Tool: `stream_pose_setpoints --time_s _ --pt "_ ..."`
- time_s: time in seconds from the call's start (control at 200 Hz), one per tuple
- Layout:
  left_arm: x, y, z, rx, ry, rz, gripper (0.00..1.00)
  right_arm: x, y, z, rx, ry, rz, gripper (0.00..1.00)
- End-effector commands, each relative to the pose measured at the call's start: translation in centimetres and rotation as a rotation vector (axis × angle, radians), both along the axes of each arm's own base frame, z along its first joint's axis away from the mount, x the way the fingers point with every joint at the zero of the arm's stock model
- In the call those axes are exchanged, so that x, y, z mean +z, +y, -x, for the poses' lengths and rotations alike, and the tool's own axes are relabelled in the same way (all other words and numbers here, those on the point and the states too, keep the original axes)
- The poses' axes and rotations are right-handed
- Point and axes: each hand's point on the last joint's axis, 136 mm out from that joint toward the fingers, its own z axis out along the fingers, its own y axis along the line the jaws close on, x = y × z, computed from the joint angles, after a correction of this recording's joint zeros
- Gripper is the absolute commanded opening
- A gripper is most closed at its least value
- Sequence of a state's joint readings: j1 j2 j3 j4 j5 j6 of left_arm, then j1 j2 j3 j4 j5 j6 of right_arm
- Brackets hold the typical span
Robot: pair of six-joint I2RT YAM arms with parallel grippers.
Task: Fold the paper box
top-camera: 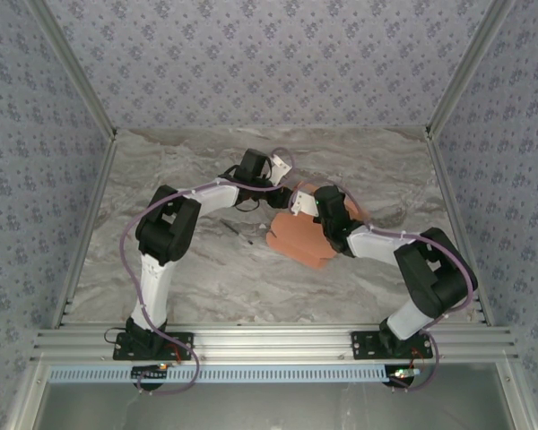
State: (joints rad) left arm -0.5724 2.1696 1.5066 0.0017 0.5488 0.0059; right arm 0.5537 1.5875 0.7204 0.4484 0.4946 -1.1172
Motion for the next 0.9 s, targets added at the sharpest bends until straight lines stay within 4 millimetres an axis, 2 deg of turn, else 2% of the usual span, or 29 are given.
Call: stream_pose_setpoints --time_s 0.0,0.23,0.47,0.894 --pt "0.0 0.7 -1.3 0.055 -0.027 -0.014 0.48 -1.4 0.9 0.6 0.045 0.022 0.051 0.04" --pt "-0.2 0.5 -1.4 0.063 -0.032 -0.033 0.47 -1.7 1.3 0.6 0.049 0.034 0.048 0.04" --pt "-0.3 0.6 -2.5 0.141 -0.053 -0.060 0.46 -1.7 1.6 0.9 0.057 0.060 0.006 0.04" --pt "-0.2 0.4 -3.9 0.285 -0.050 -0.017 0.32 -1.3 1.8 1.1 0.060 0.084 -0.032 0.03"
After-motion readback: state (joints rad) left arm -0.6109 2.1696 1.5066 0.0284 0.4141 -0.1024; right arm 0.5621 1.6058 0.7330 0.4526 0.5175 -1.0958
